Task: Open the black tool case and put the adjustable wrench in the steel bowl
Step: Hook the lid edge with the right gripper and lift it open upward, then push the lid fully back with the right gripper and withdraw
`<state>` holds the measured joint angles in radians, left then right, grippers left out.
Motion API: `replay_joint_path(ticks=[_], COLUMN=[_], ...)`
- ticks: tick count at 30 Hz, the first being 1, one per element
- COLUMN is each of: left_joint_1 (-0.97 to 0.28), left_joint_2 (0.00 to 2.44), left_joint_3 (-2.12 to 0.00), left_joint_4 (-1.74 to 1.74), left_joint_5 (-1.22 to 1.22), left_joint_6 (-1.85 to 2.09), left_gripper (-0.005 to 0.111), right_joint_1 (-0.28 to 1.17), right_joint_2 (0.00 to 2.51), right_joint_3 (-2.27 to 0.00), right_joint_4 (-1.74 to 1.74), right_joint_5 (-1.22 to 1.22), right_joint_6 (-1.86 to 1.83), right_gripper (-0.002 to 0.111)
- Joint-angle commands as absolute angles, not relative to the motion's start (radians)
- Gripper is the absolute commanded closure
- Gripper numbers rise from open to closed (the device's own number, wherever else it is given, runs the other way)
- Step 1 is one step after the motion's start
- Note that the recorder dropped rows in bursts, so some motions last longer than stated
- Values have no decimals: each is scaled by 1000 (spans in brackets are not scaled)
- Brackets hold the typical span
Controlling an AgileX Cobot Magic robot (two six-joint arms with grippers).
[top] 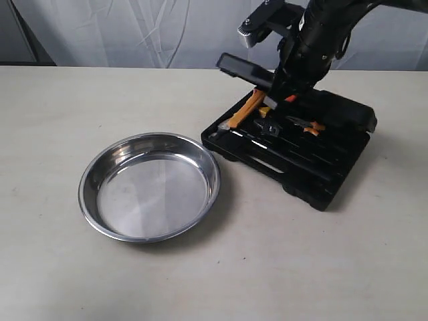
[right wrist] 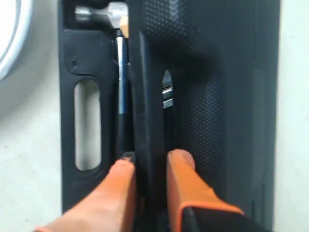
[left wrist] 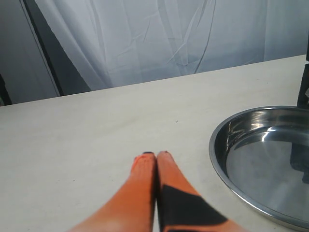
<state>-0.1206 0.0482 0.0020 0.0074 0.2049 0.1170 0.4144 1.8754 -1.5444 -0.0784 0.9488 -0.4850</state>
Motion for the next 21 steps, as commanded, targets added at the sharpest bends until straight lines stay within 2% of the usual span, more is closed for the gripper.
replay_joint_path(ticks=[1,14,21], left_joint_1=[-120,-120,-120], left_joint_2=[41,41,41], left_joint_3=[0,0,0], left_joint_4=[5,5,5], left_joint_5=[195,195,195], left_joint_6=[113,113,113], left_gripper=[106,106,106], right_joint_1=[408,408,405], right_joint_2=[1853,1853,1859], right_joint_3=[-1542,-1542,-1542], right_joint_4=[-292,-588,-900], right_joint_5=[930,853,819], right_joint_6=[-386,-227,-11], right_gripper=[109,109,109])
